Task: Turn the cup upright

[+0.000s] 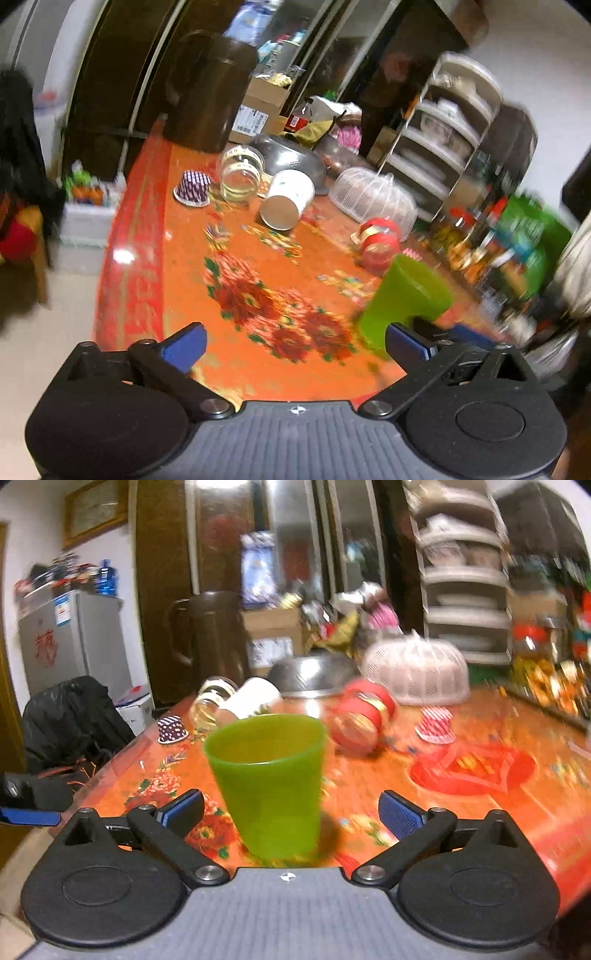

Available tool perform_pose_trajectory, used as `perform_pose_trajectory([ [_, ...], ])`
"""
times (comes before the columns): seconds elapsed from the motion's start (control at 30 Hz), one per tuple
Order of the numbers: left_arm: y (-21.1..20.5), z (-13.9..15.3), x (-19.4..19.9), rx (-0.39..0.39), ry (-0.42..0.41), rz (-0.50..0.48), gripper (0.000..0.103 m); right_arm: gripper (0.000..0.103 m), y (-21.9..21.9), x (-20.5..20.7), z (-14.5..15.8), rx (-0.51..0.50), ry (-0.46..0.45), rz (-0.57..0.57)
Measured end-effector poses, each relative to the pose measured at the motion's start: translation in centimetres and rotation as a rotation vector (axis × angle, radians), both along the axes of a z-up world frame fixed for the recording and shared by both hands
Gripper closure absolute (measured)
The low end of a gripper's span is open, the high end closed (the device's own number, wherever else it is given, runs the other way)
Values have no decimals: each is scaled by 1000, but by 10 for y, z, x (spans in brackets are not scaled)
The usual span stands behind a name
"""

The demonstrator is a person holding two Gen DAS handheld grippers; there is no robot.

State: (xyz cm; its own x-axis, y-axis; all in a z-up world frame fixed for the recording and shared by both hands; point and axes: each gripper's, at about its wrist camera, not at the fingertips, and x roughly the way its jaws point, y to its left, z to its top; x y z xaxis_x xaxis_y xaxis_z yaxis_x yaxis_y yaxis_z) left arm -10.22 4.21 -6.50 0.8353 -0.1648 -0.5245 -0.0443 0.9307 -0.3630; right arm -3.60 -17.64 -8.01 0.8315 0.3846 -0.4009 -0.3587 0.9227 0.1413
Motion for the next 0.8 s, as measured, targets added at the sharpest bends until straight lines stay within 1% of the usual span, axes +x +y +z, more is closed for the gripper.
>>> perform_pose_trajectory([
  [0.03,-6,6,3,62,14,-5,0,1,-6,0,7,5,37,-8],
  [0.1,-18,20,6,174,14,-18,0,1,-16,-6,22,-7,60,-15],
  [0.17,-28,35,4,230,-4,-43,0,1,-20,-17,38,-48,42,-14],
  [0.2,-31,43,2,236,-9,-57,0,1,-22,-23,45,-64,32,-18],
  [0.3,-39,65,-5,208,-41,-108,0,1,-28,-38,65,-74,5,-16],
  [0.47,-50,90,-23,206,-97,-136,0,1,-40,-55,84,-73,30,-1],
  [0.6,-53,99,-36,202,-108,-168,0,1,-46,-62,89,-59,30,-7],
  [0.73,-50,107,-44,195,-126,-191,0,1,-50,-73,95,-14,19,28],
  [0.8,-51,109,-45,196,-124,-194,0,1,-48,-77,98,-14,8,36],
])
